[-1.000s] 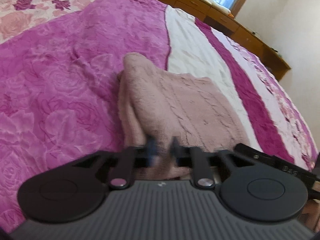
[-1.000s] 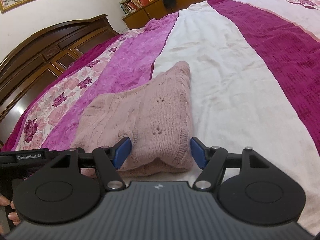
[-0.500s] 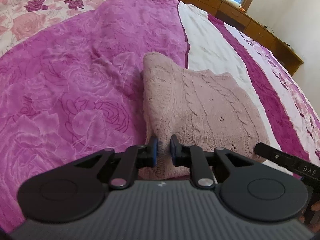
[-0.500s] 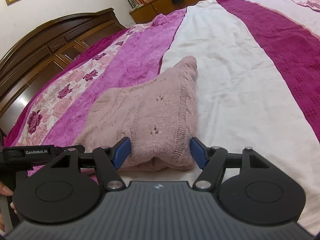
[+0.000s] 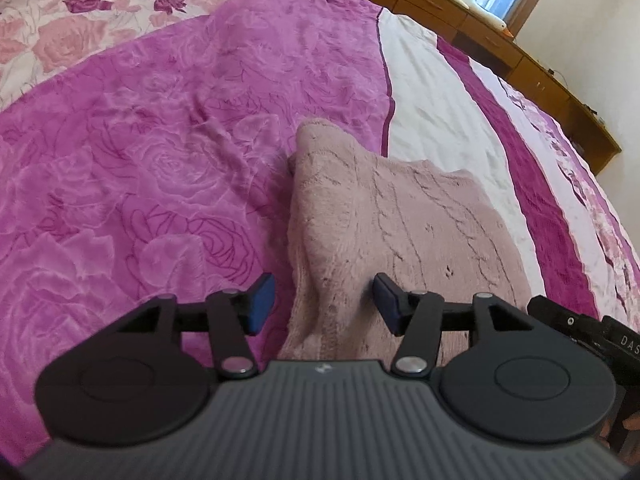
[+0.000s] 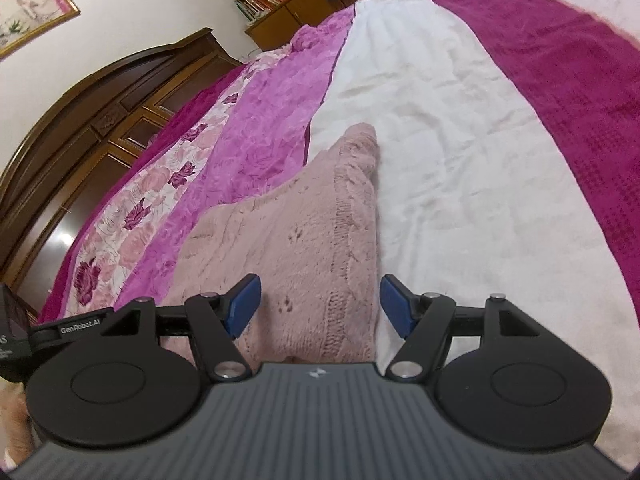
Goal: Fold small clothes
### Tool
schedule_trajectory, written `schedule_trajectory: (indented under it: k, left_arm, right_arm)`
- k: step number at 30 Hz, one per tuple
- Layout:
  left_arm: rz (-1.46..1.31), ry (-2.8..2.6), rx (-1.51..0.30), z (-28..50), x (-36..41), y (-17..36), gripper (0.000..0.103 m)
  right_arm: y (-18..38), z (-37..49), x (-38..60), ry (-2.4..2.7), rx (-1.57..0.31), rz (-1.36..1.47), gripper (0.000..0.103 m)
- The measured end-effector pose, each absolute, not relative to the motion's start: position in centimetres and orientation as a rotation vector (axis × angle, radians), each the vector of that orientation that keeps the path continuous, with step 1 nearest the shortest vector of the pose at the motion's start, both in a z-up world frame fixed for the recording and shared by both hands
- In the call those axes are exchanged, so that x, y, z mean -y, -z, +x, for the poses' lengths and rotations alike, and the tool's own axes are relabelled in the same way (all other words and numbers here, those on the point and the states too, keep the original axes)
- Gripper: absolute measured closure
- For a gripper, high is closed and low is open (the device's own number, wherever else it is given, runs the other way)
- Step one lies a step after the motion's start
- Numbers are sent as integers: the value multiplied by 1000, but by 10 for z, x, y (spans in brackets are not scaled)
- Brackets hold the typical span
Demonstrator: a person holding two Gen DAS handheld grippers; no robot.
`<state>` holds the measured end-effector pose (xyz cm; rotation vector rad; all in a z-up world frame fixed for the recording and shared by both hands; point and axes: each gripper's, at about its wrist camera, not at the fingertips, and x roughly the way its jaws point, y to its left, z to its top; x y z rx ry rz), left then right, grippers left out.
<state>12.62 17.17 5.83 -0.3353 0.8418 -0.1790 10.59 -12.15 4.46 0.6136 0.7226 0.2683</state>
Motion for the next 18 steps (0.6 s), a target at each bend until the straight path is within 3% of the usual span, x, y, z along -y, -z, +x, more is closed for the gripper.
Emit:
schedule_trajectory:
  k: [18]
  left_arm:
    - [-354,182,-860,143,-166,-49,46]
  right_arm:
    - [-20,145,120,-334,-810,710,25]
